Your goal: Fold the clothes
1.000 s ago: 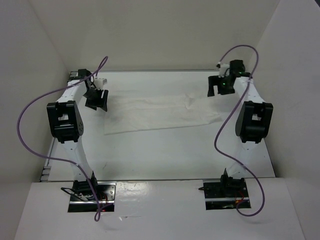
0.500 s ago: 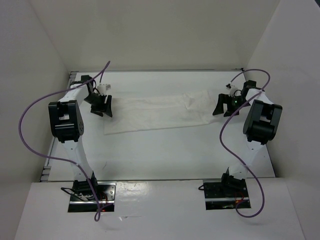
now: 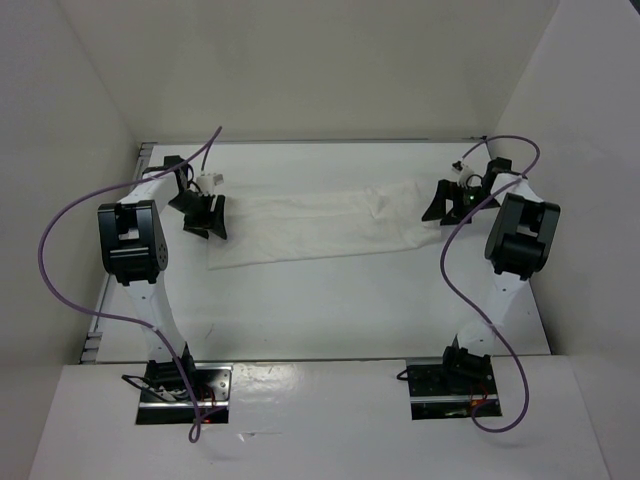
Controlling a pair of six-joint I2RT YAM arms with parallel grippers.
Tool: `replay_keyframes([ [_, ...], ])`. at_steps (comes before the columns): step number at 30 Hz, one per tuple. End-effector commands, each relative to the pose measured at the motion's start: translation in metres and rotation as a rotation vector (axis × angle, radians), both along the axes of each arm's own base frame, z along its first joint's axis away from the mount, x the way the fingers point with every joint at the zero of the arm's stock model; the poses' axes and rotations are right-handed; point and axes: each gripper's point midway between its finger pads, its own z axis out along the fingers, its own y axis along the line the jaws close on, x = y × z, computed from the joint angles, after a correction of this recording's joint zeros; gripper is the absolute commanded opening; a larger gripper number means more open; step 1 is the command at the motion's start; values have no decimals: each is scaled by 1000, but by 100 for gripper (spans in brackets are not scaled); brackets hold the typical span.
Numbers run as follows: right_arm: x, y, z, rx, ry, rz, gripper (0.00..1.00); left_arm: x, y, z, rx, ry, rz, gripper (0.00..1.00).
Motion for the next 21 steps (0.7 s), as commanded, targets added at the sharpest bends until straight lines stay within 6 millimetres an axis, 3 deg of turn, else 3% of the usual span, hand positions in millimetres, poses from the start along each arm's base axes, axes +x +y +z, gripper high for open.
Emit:
replay_keyframes([
  [1,6,-9,-40,-40,50,-2,99,1,-2,1,-17,-19,-28,71],
  [3,7,-8,-48,-24,67,0,99,0,1,0,2,-16,-25,71],
  [8,12,17,-59,-34,80,47,96,1,3,3,13,-24,-23,71],
  [15,25,37,-56,-45,72,85,95,-2,4,-2,19,-3,-22,70],
  [21,34,34,-58,-84,80,53,92,-2,4,-2,19,-3,-22,70],
])
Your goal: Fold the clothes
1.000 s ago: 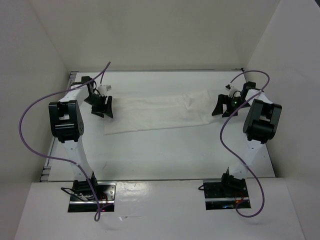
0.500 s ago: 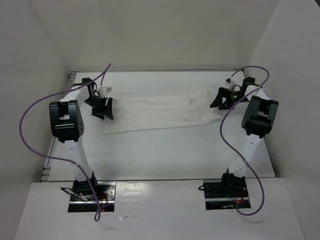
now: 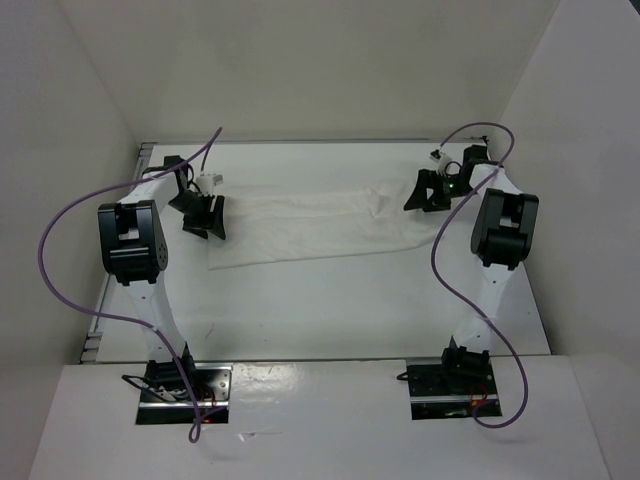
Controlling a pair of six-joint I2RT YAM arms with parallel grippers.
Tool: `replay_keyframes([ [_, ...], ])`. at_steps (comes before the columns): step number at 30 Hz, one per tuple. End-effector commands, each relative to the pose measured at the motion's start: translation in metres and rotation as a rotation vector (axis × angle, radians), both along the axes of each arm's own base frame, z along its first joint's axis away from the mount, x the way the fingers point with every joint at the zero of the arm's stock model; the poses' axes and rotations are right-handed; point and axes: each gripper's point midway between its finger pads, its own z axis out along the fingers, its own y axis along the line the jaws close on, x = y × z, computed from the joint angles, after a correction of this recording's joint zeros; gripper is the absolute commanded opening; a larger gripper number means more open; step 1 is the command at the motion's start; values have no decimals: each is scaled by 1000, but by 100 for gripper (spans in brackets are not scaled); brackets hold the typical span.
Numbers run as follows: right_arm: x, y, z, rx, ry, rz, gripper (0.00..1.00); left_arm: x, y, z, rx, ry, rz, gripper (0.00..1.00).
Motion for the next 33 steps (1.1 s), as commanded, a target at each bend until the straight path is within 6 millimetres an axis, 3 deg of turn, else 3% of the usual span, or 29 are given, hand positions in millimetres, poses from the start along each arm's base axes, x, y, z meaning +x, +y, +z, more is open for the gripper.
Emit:
replay_keyframes([
  [1,-13,-14,-64,-118,145,-38,92,-2,0,0,-3,-3,-25,70],
  [4,-13,-15,-71,-117,174,-59,86,-4,0,0,-5,6,-25,70],
  [12,-4,-8,-82,-195,195,-96,44,-7,2,0,13,9,-23,70],
  [19,1,6,-82,-275,198,-107,53,-11,2,1,14,14,-31,70],
  [21,4,7,-82,-350,193,-131,60,-11,2,1,14,14,-31,70],
  [24,16,11,-77,-463,141,-159,60,-11,4,0,23,16,-30,70],
  [27,16,14,-79,-538,140,-173,49,-11,4,0,23,16,-30,70],
  [28,18,13,-80,-578,132,-193,34,-11,4,0,23,16,-30,70],
  [30,16,10,-87,-594,153,-193,18,-11,4,0,23,16,-30,70],
  [31,16,8,-87,-603,152,-197,1,-11,4,0,23,16,-30,70],
  [33,17,4,-85,-626,150,-207,0,-11,4,0,23,16,-30,70],
])
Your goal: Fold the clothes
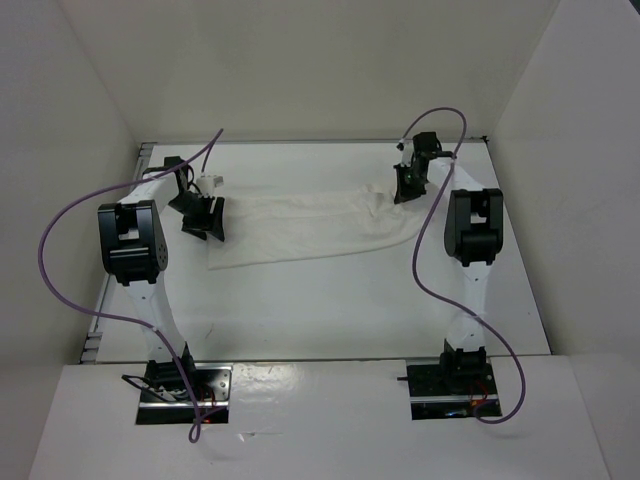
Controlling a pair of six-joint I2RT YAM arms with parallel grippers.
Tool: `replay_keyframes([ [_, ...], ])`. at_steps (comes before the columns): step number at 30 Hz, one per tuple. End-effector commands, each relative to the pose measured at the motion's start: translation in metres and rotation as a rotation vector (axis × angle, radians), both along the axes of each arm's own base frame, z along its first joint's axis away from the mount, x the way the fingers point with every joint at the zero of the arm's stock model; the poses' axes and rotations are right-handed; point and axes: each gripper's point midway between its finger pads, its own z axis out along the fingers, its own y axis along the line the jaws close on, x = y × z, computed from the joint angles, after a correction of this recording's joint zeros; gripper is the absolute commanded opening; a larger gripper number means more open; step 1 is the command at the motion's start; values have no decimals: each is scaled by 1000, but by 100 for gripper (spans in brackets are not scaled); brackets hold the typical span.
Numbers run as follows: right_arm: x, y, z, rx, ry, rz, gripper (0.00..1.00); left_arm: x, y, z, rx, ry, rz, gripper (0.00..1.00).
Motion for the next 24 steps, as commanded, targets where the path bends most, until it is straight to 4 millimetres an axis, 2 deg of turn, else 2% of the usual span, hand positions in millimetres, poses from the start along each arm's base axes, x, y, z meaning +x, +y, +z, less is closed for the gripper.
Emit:
replay_keyframes([
  [1,-31,-33,-64,-172,168,-67,0,-7,1,3,7,6,-13,70],
  [3,-34,-33,-67,-177,176,-55,0,-7,1,3,7,6,-13,68],
  [5,-29,-42,-52,-195,143,-67,0,-7,1,3,7,6,-13,68],
  [7,-29,-60,-46,-206,143,-91,0,-5,2,2,7,6,-13,68],
  [11,-19,-98,-14,-244,93,-156,0,5,-1,2,-13,-9,-16,68],
  [12,-20,-105,-14,-252,95,-170,0,5,-3,3,-24,-11,-18,68],
  [13,-19,-117,-4,-265,83,-183,0,6,-2,2,-25,-5,-18,68],
  [14,-15,-119,5,-276,61,-192,0,5,-5,-1,-40,5,-19,68],
  [15,-19,-131,5,-305,72,-203,0,9,-7,3,-51,-10,-21,68],
  [18,-15,-143,22,-336,44,-223,0,15,-9,2,-72,-17,-25,68],
  [22,-12,-147,32,-356,35,-225,0,19,-13,1,-101,-19,-37,68],
  [24,-8,-147,45,-361,21,-219,0,19,-15,-2,-112,-12,-38,68],
])
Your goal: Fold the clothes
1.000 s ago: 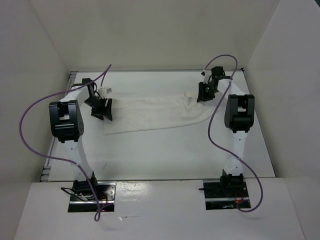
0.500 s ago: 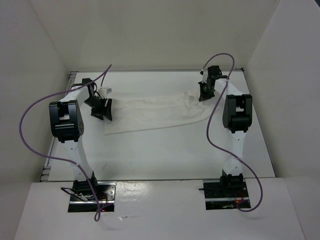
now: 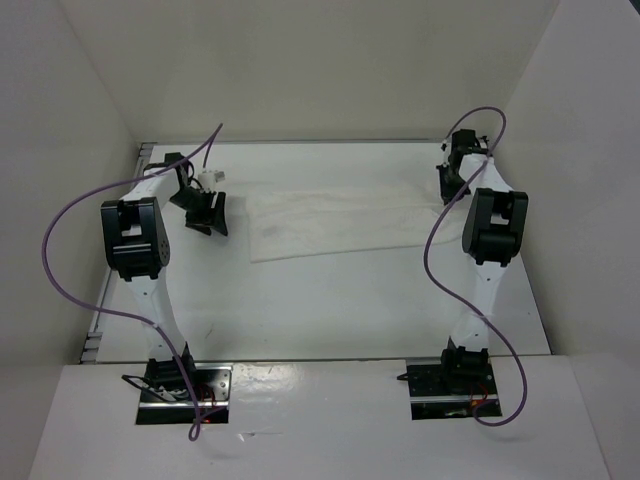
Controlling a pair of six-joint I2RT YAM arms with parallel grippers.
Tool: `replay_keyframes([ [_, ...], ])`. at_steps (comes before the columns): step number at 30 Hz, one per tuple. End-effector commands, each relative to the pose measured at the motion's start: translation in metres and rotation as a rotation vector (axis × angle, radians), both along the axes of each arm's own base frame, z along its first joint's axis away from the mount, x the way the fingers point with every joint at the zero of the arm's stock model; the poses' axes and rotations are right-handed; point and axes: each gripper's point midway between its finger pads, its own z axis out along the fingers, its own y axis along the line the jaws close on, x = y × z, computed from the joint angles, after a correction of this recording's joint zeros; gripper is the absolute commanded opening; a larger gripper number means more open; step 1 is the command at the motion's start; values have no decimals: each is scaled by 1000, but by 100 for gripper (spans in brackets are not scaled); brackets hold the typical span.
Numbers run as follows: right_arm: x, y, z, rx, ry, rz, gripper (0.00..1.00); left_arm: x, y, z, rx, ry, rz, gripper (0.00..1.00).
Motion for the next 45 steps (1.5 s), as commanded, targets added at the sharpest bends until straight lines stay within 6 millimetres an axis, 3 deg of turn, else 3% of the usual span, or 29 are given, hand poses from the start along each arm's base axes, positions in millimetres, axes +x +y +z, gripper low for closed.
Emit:
replay_keyframes([
  [1,9,-6,46,-71,-39,14,0,3,-7,-4,-50,0,-27,68],
  [6,15,-2,76,-74,-66,22,0,4,-11,3,-75,-15,-31,68],
  [11,26,27,101,-16,-106,98,0,2,-19,7,-102,-16,-36,68],
  [18,26,94,109,25,-97,248,0,-1,-31,5,-126,0,-57,68],
  [22,23,121,111,46,-72,311,0,-1,-34,5,-126,1,-66,68],
  [24,28,132,129,76,-111,339,0,-1,-34,5,-126,1,-66,68],
  [28,28,153,136,85,-130,379,0,-4,-35,3,-128,10,-65,68],
  [32,23,166,147,123,-143,423,0,-7,-35,4,-128,12,-65,68],
  [38,11,209,164,174,-168,516,0,-6,-35,8,-127,2,-66,68],
  [43,2,235,193,191,-226,575,0,-8,-32,7,-107,7,-63,68],
  [45,-3,251,194,228,-222,605,0,-11,-31,8,-98,8,-62,68],
])
